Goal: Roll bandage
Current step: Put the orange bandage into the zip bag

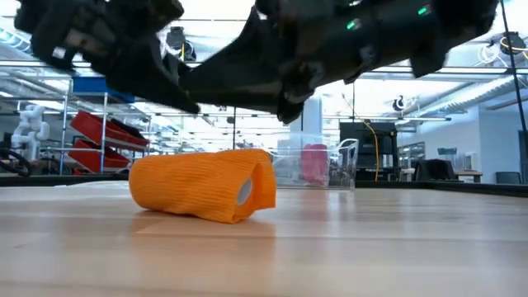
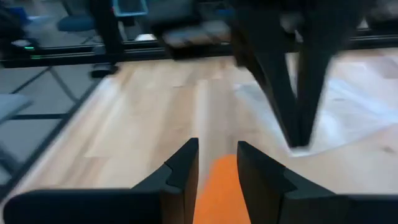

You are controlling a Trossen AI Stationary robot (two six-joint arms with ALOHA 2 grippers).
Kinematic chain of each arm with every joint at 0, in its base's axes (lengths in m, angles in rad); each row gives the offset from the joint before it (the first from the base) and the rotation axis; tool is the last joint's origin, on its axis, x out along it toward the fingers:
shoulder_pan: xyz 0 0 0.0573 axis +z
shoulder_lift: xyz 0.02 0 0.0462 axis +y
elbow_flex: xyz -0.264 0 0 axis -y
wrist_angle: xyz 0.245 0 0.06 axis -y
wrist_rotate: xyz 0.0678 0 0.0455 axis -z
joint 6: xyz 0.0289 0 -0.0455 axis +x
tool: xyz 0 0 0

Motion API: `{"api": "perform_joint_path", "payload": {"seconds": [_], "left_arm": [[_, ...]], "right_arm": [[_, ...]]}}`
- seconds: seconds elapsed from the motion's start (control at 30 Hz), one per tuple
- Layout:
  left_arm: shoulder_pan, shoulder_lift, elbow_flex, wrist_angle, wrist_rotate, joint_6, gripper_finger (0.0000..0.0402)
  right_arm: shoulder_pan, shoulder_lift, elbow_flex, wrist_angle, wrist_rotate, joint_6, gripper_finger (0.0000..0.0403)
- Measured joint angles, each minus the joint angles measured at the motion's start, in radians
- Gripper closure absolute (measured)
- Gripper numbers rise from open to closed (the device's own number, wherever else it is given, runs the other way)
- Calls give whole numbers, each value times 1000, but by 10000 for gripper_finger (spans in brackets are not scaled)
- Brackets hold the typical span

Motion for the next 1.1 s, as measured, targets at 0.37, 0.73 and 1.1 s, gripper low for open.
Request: {"api": "perform_joint_path", "payload": {"seconds": [0.37,0.73,1.1], "left_arm": [[0,-292,-23,-134,-163,32,382],[0,-584,-152,-155,-175,20,381],[0,-730,-213,-250,-271,-30,381]], "right_arm": [[-125,0,10,-18,-74,-21,300],[-202,2,235,-387,-125,-164,237],[-253,211,419,-423,-240,-195,220]]}}
